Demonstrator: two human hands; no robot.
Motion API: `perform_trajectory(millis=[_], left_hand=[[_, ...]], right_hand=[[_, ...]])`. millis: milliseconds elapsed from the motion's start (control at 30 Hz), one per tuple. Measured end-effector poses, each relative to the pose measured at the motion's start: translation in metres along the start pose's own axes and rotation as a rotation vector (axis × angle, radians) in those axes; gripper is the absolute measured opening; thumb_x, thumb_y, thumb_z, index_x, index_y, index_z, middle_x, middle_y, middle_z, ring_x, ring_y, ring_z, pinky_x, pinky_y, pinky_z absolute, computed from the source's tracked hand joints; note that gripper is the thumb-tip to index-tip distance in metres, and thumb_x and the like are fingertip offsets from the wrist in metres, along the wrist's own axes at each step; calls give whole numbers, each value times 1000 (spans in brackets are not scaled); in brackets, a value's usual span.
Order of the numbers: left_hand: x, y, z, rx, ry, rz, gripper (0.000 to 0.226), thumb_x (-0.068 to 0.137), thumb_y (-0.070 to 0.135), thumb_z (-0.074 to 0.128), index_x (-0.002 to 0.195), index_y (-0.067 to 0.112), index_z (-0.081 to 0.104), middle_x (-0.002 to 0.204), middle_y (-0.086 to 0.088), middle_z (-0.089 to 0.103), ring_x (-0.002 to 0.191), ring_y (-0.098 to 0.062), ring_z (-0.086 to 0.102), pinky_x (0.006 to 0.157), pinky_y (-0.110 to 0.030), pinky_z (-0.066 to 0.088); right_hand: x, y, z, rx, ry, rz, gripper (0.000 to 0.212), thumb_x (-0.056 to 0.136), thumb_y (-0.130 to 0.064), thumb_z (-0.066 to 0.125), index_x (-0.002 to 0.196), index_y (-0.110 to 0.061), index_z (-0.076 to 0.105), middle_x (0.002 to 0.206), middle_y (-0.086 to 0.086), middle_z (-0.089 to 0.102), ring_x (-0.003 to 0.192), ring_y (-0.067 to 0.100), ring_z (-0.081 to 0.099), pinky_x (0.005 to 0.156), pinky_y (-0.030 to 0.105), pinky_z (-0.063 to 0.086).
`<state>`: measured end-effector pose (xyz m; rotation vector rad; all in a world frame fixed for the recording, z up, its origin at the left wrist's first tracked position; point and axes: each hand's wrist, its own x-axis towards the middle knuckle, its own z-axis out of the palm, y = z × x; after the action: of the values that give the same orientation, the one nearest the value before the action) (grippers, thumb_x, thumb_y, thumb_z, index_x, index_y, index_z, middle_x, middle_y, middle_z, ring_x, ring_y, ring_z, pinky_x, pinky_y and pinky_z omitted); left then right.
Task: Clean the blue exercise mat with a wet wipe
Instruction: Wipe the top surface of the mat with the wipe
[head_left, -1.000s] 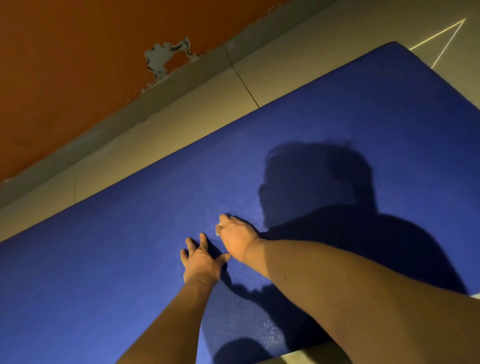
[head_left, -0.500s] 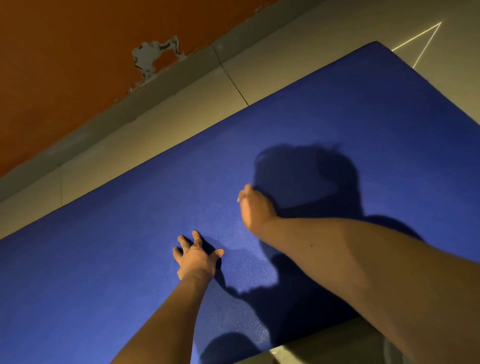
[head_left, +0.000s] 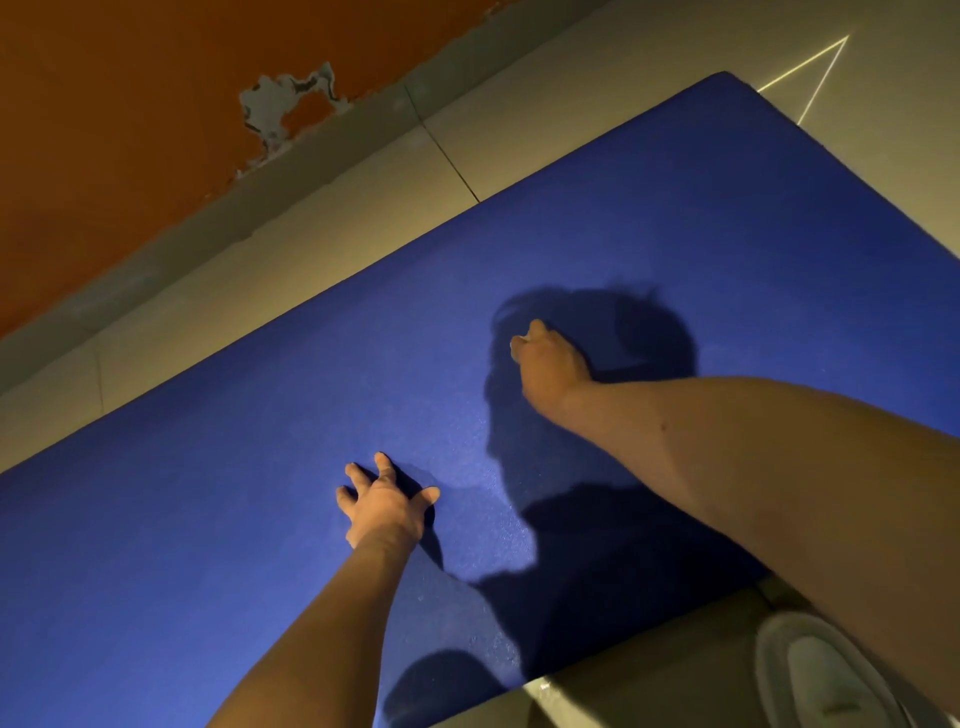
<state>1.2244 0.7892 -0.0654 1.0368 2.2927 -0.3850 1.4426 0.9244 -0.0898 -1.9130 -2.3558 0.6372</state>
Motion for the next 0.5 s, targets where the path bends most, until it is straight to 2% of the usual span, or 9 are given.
perform_trajectory(millis=[133,300,367,433,500], left_hand=[[-2,1,-1,19,-2,-9,98,90,60,61,159,32,-1,165,-3,-15,151,-36,-8,107,-62,35],[0,0,-1,11,5,6,99,89,60,63,160,32,0,165,-3,-16,151,-36,-9,110,-61,33],[0,-1,-1,1,4,6,99,89,60,63,160,32,0,165,-2,-17,151,-36,-10,112,-61,32],[1,-1,-1,-6,6,5,99,89,60,63,160,32,0,165,-2,-17,151,-36,-10,112,-61,32],[2,-2,0,-5,9,5,98,89,59,63,159,33,0,165,-2,-16,151,-36,-9,111,-61,33]], right_hand=[[-20,-29,18,78,-15,-16,33,93,4,49,124,-2,54,137,18,41,114,35,53,90,40,42],[-74,-87,55,3,-113,-353,33,98,-4,48,130,-3,53,133,16,48,119,33,52,94,40,44],[-84,-92,54,-66,-123,-475,34,99,-7,48,132,-4,52,133,11,48,124,28,46,99,34,41],[-79,-83,43,-65,-157,-521,34,97,-2,48,130,-3,53,134,13,46,124,29,48,95,32,40],[-62,-67,28,-19,-156,-449,29,95,1,48,122,-2,58,130,17,47,114,36,56,85,39,42]])
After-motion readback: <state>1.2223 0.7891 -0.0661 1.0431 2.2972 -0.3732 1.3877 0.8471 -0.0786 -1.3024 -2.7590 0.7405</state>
